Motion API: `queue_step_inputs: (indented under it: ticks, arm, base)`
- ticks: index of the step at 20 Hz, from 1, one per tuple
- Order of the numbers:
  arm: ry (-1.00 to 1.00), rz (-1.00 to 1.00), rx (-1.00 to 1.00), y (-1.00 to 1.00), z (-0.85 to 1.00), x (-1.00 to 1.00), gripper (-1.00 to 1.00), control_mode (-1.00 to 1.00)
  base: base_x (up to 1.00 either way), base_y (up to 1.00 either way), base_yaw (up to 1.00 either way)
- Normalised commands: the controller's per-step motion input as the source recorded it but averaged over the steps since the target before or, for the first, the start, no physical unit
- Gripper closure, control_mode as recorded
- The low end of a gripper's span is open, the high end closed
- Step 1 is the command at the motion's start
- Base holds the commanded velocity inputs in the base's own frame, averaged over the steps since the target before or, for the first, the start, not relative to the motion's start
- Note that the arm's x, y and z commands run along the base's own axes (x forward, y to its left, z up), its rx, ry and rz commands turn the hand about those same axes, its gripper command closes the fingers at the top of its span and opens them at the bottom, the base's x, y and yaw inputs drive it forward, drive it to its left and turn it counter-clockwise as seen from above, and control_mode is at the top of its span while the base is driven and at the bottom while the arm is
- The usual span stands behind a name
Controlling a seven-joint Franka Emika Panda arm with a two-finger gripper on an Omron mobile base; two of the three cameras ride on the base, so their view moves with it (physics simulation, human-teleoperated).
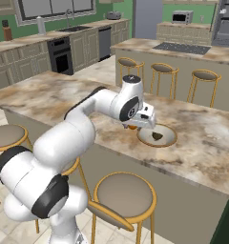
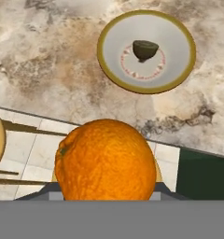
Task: Retrieve the kiwi and tangerine from the fridge and place them into the bowl on the dining table.
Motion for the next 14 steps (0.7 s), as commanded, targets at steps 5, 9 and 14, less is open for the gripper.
queue_step_inputs:
  ticks: [5, 9, 14]
  arm:
    - [0.01, 0.00, 0.03, -0.21, -0.24, 0.05, 1.00, -1.00]
    - [0.00, 0.00, 0.08, -0.38, -0.12, 0.00, 1.00, -1.00]
    - [0.00, -0.01, 0.10, -0.32, -0.06, 0.00, 1.00, -1.00]
  base:
    - [0.00, 0.00, 0.00]
    - [0.00, 0.00, 0.00]
    - [0.00, 0.00, 0.00]
